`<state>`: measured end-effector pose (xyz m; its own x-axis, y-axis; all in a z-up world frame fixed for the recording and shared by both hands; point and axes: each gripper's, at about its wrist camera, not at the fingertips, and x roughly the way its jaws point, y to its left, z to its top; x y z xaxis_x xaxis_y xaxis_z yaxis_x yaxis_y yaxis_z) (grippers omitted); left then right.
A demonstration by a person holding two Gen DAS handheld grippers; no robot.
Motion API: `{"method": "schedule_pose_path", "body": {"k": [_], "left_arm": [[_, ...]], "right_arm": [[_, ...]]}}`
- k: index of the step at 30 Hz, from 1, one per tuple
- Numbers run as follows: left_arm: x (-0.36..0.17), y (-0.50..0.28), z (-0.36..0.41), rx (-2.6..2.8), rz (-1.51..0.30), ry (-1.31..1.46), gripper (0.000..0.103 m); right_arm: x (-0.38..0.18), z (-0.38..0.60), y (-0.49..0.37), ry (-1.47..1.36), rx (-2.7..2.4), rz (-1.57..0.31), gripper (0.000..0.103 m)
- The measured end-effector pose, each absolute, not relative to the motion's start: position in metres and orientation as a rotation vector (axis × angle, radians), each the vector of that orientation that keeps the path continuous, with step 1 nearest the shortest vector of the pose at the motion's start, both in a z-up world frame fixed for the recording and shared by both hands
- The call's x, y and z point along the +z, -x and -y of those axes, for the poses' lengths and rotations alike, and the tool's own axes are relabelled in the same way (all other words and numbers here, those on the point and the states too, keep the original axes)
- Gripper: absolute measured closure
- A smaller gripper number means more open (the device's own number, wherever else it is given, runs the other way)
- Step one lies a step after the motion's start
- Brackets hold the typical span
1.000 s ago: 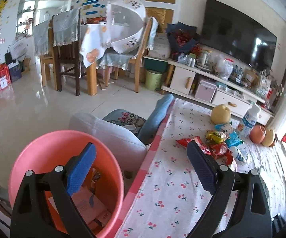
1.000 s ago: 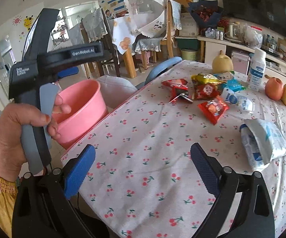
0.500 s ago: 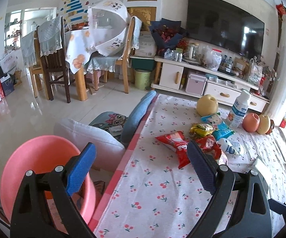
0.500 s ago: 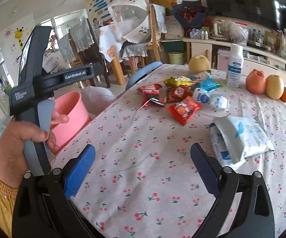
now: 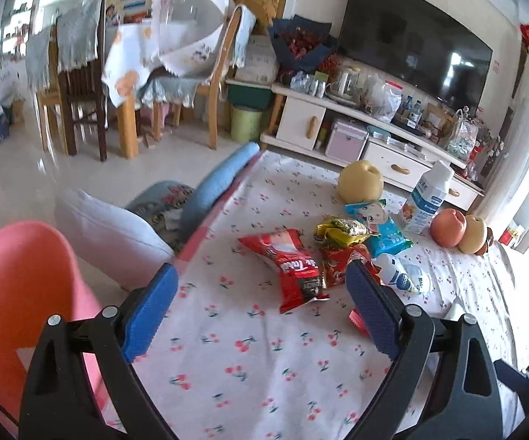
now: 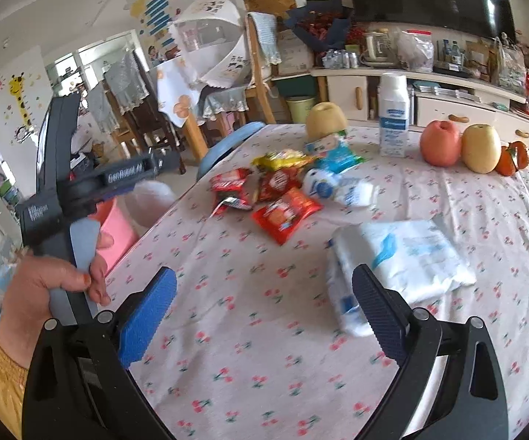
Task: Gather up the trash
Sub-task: 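Move both tools back toward the remaining snack packets on the table, then grasp the red milk tea packet with left tool while right tool grasps red packet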
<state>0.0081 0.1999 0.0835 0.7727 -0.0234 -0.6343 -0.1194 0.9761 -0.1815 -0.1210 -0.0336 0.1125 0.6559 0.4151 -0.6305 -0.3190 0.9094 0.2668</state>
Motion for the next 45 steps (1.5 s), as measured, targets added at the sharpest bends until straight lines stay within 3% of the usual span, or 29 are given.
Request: {"method": "schedule_pose_path", "body": {"k": [12,17,19,21,28,33,39,45], "left_arm": [[0.038,-0.068,-0.176,0.078,-0.807,0.186,0.01],[0.026,-0.086,-0.182,0.092,-0.841,0.196,0.02],[0.024,-0.091,-0.185,0.086,-0.842,0.216,0.021],[0.023,-0.096,-0.187,0.082,-0.845,0.233,0.024],[0.017,-0.105,-0.187,0.044,-0.86,0.275,0.034],[0.015,-0.108,-0.183,0.025,-0.86,0.271,0.035],[0.015,-0.109,-0.18,-0.042,-0.862,0.294,0.052],[0.016,-0.104,-0.173,-0.083,-0.887,0.262,0.056]], "right_arm": [[0.118,0.067,0.006,-0.217,0.379,-0.838,0.007],[0.109,0.062,-0.043,-0.228,0.372,-0.872,0.007],[0.104,0.058,-0.061,-0.215,0.363,-0.879,0.009],[0.098,0.053,-0.078,-0.197,0.356,-0.889,0.022],[0.075,0.032,-0.134,-0.147,0.302,-0.958,0.023],[0.059,0.019,-0.167,-0.13,0.297,-1.027,0.024],[0.047,0.0,-0.167,-0.05,0.35,-1.067,0.052],[0.049,-0.007,-0.144,0.017,0.411,-1.05,0.06]]}}
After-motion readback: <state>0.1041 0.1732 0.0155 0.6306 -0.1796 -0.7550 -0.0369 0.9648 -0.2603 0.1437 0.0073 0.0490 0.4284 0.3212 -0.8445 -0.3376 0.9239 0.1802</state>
